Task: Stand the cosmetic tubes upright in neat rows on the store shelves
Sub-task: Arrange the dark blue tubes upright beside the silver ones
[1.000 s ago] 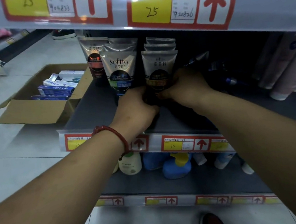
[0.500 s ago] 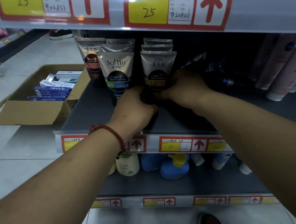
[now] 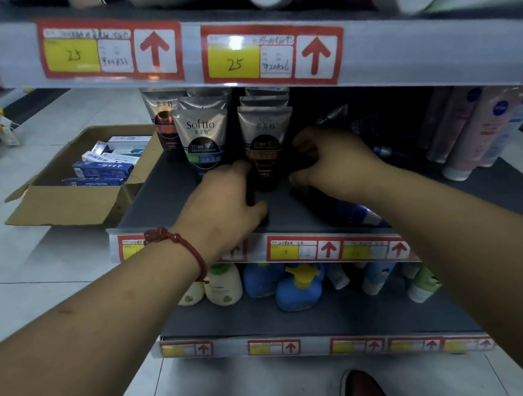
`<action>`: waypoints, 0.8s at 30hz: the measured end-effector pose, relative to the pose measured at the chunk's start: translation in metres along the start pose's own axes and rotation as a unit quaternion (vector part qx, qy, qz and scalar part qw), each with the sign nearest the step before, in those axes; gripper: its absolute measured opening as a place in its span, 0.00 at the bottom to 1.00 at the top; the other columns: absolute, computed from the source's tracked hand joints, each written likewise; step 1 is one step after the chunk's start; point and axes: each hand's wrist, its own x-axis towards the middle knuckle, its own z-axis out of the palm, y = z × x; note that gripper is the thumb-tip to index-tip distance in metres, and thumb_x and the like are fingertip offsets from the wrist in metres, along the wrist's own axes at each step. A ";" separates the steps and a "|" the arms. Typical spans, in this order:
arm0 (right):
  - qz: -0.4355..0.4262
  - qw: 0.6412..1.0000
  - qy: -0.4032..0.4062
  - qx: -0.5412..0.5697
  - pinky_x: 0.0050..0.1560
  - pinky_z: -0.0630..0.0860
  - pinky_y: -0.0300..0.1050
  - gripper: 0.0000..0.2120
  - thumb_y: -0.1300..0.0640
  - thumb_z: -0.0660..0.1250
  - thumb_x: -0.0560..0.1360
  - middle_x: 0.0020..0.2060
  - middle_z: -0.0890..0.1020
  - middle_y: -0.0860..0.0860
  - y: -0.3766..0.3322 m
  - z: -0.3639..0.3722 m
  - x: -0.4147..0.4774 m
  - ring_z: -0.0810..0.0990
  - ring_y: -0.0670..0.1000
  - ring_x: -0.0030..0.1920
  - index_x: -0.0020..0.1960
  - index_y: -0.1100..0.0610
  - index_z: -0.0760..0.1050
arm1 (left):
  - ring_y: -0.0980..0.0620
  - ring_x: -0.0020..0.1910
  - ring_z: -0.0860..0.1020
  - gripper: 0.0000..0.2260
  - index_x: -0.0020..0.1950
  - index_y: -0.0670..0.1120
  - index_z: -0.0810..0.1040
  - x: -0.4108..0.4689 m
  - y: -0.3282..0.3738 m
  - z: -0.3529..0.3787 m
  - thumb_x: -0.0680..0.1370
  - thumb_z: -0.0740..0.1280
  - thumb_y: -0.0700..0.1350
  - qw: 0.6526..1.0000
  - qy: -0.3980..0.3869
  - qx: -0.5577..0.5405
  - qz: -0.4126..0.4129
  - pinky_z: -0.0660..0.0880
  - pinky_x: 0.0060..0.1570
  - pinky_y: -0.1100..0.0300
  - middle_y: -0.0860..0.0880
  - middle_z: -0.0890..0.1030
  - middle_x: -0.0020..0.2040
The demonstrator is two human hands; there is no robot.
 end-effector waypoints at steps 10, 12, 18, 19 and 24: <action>0.025 0.996 0.027 -0.082 0.61 0.71 0.41 0.32 0.52 0.76 0.71 0.67 0.77 0.52 0.072 -0.054 -0.054 0.76 0.54 0.65 0.72 0.53 0.70 | 0.47 0.64 0.75 0.32 0.72 0.54 0.71 -0.005 0.061 0.005 0.72 0.69 0.66 0.994 -0.003 0.062 0.095 0.76 0.59 0.52 0.50 0.78 0.65; 0.040 0.995 0.028 -0.091 0.60 0.73 0.44 0.32 0.51 0.76 0.71 0.66 0.77 0.53 0.090 -0.058 -0.061 0.77 0.55 0.64 0.72 0.53 0.70 | 0.48 0.64 0.75 0.33 0.72 0.53 0.71 0.000 0.072 0.016 0.72 0.70 0.66 0.995 -0.021 0.036 0.095 0.75 0.60 0.52 0.50 0.77 0.64; 0.059 0.995 0.023 -0.078 0.61 0.68 0.38 0.32 0.51 0.74 0.73 0.70 0.75 0.53 0.124 -0.055 -0.062 0.74 0.54 0.67 0.74 0.52 0.69 | 0.51 0.61 0.74 0.33 0.71 0.54 0.70 0.017 0.087 0.051 0.71 0.73 0.64 0.988 -0.087 -0.079 0.096 0.73 0.61 0.56 0.50 0.75 0.64; 0.057 0.995 0.025 -0.073 0.60 0.66 0.36 0.31 0.51 0.74 0.73 0.70 0.74 0.52 0.127 -0.054 -0.061 0.73 0.54 0.68 0.74 0.52 0.68 | 0.51 0.63 0.73 0.34 0.72 0.55 0.68 0.019 0.088 0.056 0.71 0.73 0.65 0.986 -0.097 -0.094 0.099 0.73 0.63 0.53 0.50 0.74 0.66; 0.054 0.997 0.033 -0.042 0.58 0.63 0.33 0.28 0.53 0.71 0.76 0.71 0.73 0.51 0.140 -0.049 -0.051 0.72 0.52 0.69 0.74 0.51 0.68 | 0.57 0.65 0.70 0.35 0.76 0.55 0.62 0.029 0.097 0.078 0.73 0.72 0.62 0.977 -0.123 -0.150 0.090 0.69 0.65 0.59 0.55 0.71 0.69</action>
